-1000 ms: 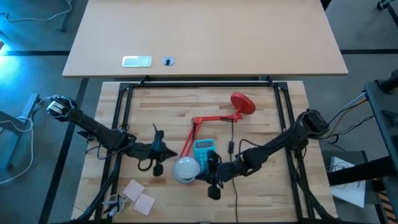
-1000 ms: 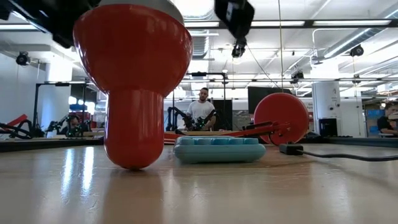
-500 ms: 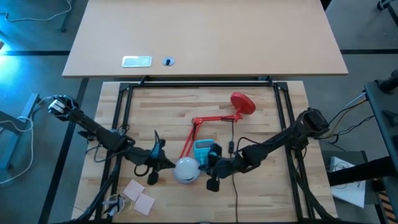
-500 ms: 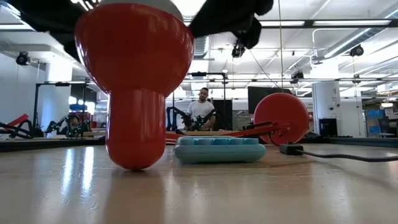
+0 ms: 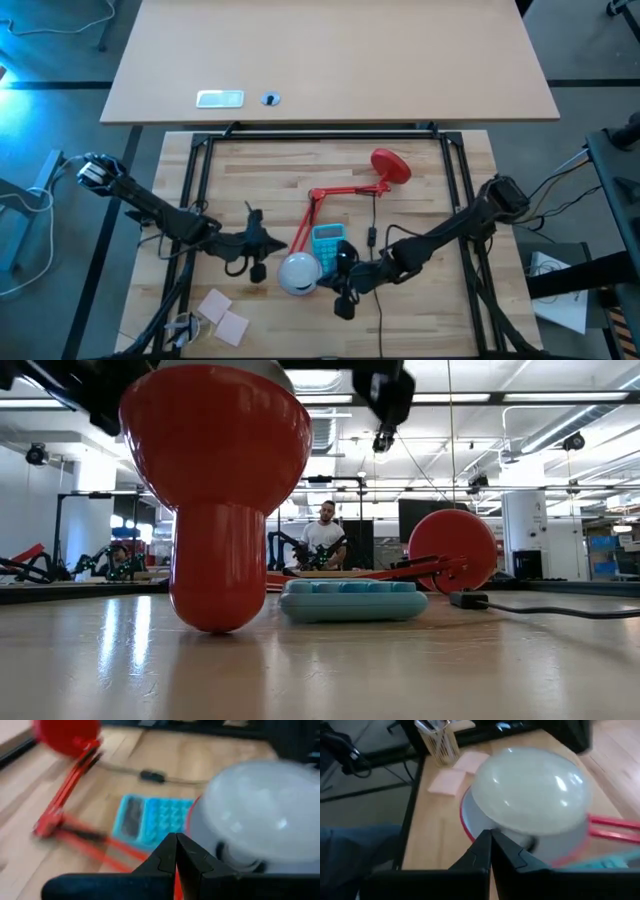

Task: Screw lightbulb
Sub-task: Remove the lightbulb from the orange desk lamp

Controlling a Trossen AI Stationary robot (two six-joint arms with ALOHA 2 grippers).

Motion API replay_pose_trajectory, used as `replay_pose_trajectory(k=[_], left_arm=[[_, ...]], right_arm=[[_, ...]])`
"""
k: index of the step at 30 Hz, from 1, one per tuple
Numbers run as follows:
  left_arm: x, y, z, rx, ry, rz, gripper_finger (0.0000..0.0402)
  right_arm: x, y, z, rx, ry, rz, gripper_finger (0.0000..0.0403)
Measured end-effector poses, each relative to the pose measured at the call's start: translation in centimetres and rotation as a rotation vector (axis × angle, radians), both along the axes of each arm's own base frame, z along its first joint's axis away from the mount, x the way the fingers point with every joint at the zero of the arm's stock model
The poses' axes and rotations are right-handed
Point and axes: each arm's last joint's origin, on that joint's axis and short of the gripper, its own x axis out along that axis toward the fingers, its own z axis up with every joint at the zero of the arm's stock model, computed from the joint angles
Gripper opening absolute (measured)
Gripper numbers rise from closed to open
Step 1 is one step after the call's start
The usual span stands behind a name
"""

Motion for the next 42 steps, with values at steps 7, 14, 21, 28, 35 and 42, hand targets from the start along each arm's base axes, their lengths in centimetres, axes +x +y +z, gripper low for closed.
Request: replay_pose_trajectory(k=[7, 14, 21, 28, 35, 42], left_arm=[[1.0, -0.8, -0.2, -0.021, -0.013, -0.152, 0.0000], [-0.2, -2.0, -0.1, -0.099, 0.035, -0.242, 0.0000], [-1.9, -2.9, 1.0, -0.047, 0.083, -0.227, 0.0000], [-0.8, -1.4, 0.6, 0.076, 0.043, -0.051, 0.0000], [1.2, -1.7, -0.1, 0.083, -0.007, -0.148, 0.0000], [0.3, -3.0, -0.1, 0.049, 0.075, -0.238, 0.0000]], right_arm=[[0.6, 0.2, -1.5, -0.023, 0.017, -0.009, 0.0000], [0.1, -0.5, -1.2, -0.108, 0.045, -0.107, 0.0000], [-0.9, -1.0, -1.1, -0.104, 0.111, -0.180, 0.0000], [0.2, 0.4, -1.4, 0.052, 0.052, -0.030, 0.0000], [1.2, 0.8, -2.0, 0.027, -0.011, 0.008, 0.0000], [0.6, 0.1, -1.4, -0.026, 0.027, -0.011, 0.0000]])
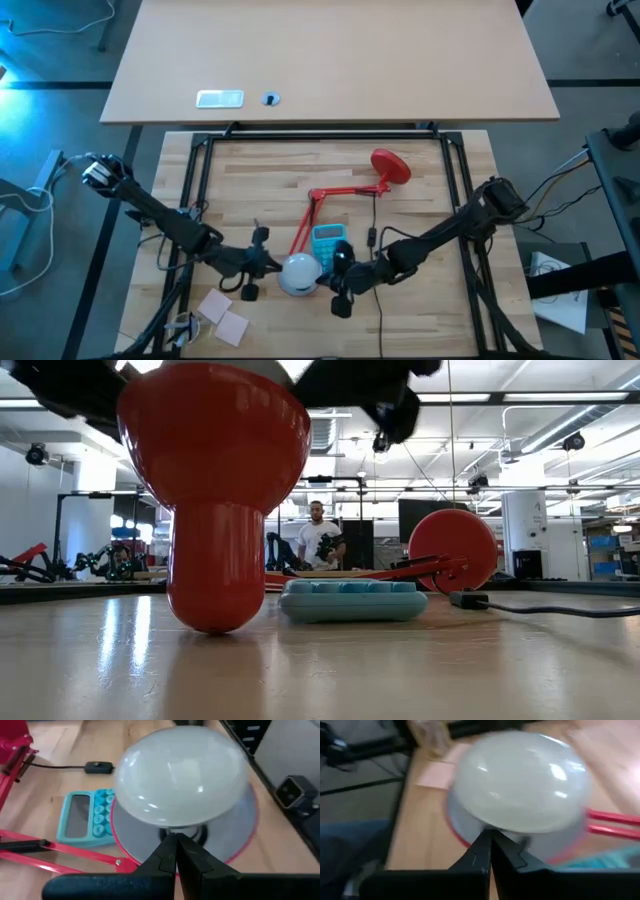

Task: Screw lightbulb
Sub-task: Remove the lightbulb from the orange desk lamp

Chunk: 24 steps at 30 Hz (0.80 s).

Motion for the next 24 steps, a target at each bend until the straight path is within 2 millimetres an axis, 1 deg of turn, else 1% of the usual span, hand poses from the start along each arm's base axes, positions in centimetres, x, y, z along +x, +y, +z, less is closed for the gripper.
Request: replay_pose_trajectory(k=[4, 7, 10, 12, 14, 16, 19, 24], left_arm=[[-0.9, -0.8, 0.9, -0.008, 0.026, -0.025, 0.0000], [-1.2, -0.8, 1.1, 0.023, 0.055, 0.007, 0.0000], [-1.3, -0.1, 0.7, 0.087, 0.065, 0.090, 0.0000], [-1.0, 0.5, 0.5, 0.123, 0.045, 0.152, 0.0000], [-0.6, 1.3, 0.3, 0.137, 0.035, 0.171, 0.0000], [0.0, 1.9, 0.3, 0.130, 0.015, 0.157, 0.0000], [0.8, 2.5, 0.6, 0.091, -0.025, 0.088, 0.0000], [1.1, 2.6, 0.6, 0.086, -0.032, 0.047, 0.0000]], right_arm=[[-1.0, -0.9, 0.3, -0.054, 0.065, -0.110, 0.0000], [-1.4, -1.1, 0.7, -0.038, 0.079, -0.142, 0.0000], [-1.3, -0.6, 1.0, 0.026, 0.059, -0.091, 0.0000], [-1.0, -0.1, 1.2, 0.070, 0.030, -0.020, 0.0000], [-0.5, 0.4, 1.1, 0.099, -0.016, 0.040, 0.0000], [0.0, 0.7, 0.9, 0.086, -0.053, 0.067, 0.0000], [0.5, 0.7, 0.7, 0.065, -0.095, 0.085, 0.0000], [0.8, 0.0, 0.4, 0.054, -0.075, 0.063, 0.0000]])
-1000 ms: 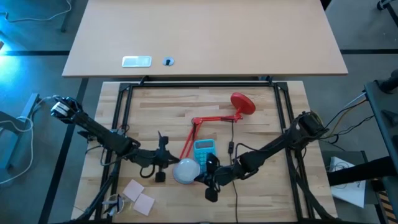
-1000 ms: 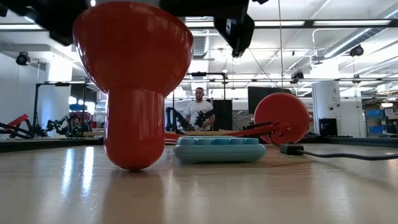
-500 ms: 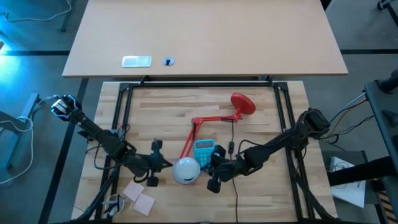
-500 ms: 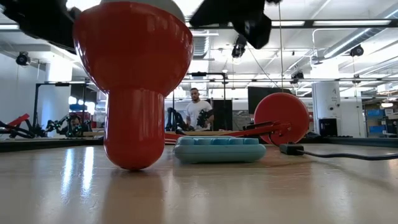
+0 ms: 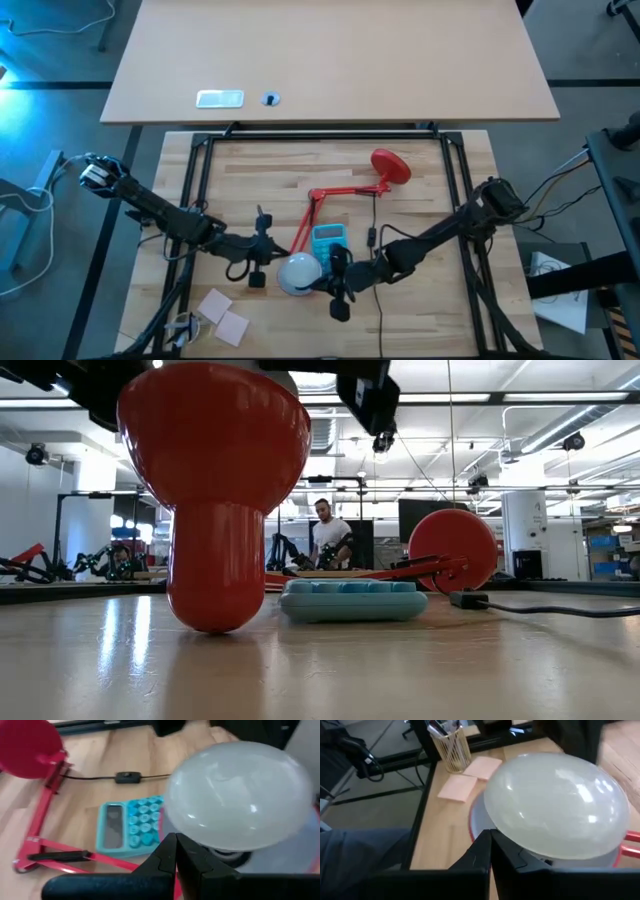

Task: Screw lightbulb
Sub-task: Remove the lightbulb from the orange desk lamp

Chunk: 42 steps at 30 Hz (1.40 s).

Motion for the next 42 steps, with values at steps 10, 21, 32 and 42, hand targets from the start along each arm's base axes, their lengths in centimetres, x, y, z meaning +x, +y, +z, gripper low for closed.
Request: replay_pose_trajectory(k=[10, 21, 32, 42], left_arm=[[-0.9, -2.2, 0.6, -0.086, 0.073, -0.107, 0.0000], [-1.2, -1.3, 0.7, 0.006, 0.144, 0.034, 0.0000], [0.4, 0.4, 1.5, -0.002, 0.040, 0.041, 0.0000], [0.0, -0.3, 1.7, -0.145, 0.090, -0.034, 0.0000]], right_arm=[[-1.0, -1.2, 0.8, -0.043, 0.075, -0.045, 0.0000], [-1.5, -0.9, 1.8, 0.036, 0.058, -0.060, 0.0000], [-0.3, -0.2, 0.2, 0.055, 0.037, -0.038, 0.0000], [-0.6, -1.0, 0.4, -0.019, 0.063, -0.035, 0.0000]])
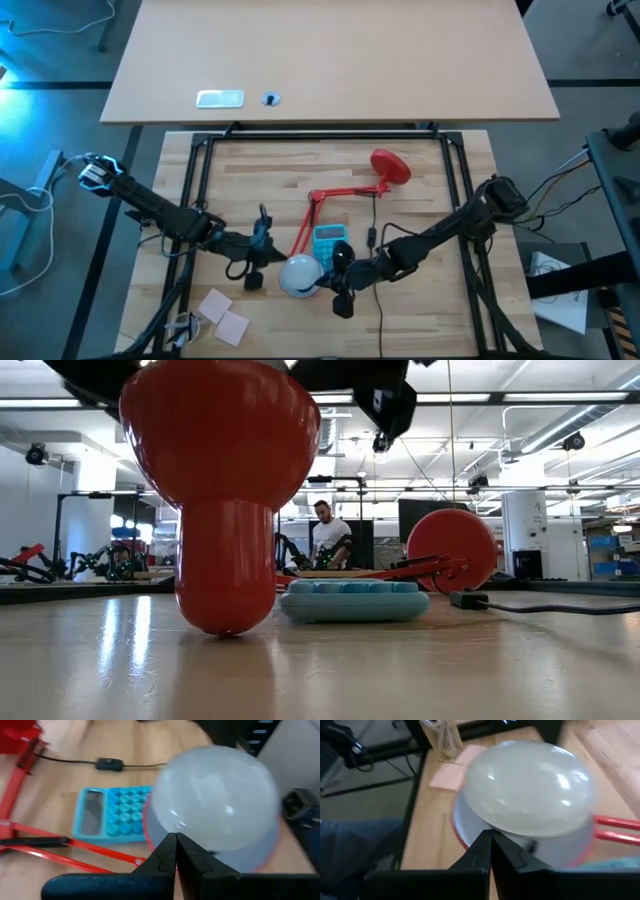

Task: Screw lightbulb
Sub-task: Remove the lightbulb from the orange desk lamp

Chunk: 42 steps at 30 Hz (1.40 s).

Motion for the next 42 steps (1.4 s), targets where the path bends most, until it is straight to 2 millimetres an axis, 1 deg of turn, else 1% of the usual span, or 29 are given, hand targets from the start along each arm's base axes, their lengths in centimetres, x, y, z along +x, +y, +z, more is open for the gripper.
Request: replay_pose_trajectory(k=[4, 8, 12, 16, 19, 22, 25, 27, 31, 37, 39, 42], left_arm=[[-1.0, -0.5, 0.3, -0.071, 0.035, -0.027, 0.0000], [-2.0, -0.3, 0.9, -0.104, 0.049, -0.013, 0.0000], [-2.3, 0.3, 1.0, -0.077, 0.036, 0.053, 0.0000], [-0.8, 0.9, 0.3, -0.079, 0.028, 0.116, 0.0000], [0.8, 1.0, -0.6, -0.113, 0.029, 0.076, 0.0000], [1.9, 0.9, -1.5, -0.110, 0.068, 0.043, 0.0000], [2.5, 0.7, -1.6, -0.108, 0.076, 0.038, 0.0000], [2.7, 0.4, -1.6, -0.138, 0.091, 0.011, 0.0000], [2.2, -0.2, -1.2, -0.195, 0.103, -0.032, 0.0000], [0.5, -1.7, 0.0, -0.240, 0.084, -0.095, 0.0000], [-0.1, -1.7, 0.3, -0.234, 0.100, -0.095, 0.0000], [-0.6, -1.0, 0.1, -0.178, 0.129, -0.014, 0.0000]], right_arm=[[-0.7, -0.8, 0.1, -0.028, 0.066, -0.058, 0.0000], [-1.4, -1.3, 0.6, -0.035, 0.097, -0.127, 0.0000], [-1.6, -1.0, 0.9, -0.004, 0.094, -0.093, 0.0000], [-1.1, -0.1, 1.2, 0.063, 0.043, -0.012, 0.0000], [-0.4, 0.4, 0.5, 0.075, 0.008, 0.039, 0.0000], [0.1, 0.7, -0.2, 0.066, -0.005, 0.058, 0.0000], [0.1, 0.5, -0.4, 0.056, 0.012, 0.052, 0.0000], [0.0, 0.4, -0.5, 0.046, 0.031, 0.050, 0.0000], [-0.4, -0.1, -0.1, -0.003, 0.049, 0.020, 0.0000], [-1.5, -0.9, 0.4, -0.084, 0.108, -0.062, 0.0000], [-1.8, -1.0, 0.7, -0.080, 0.115, -0.078, 0.0000], [-1.9, -0.7, 0.9, -0.058, 0.110, -0.062, 0.0000]])
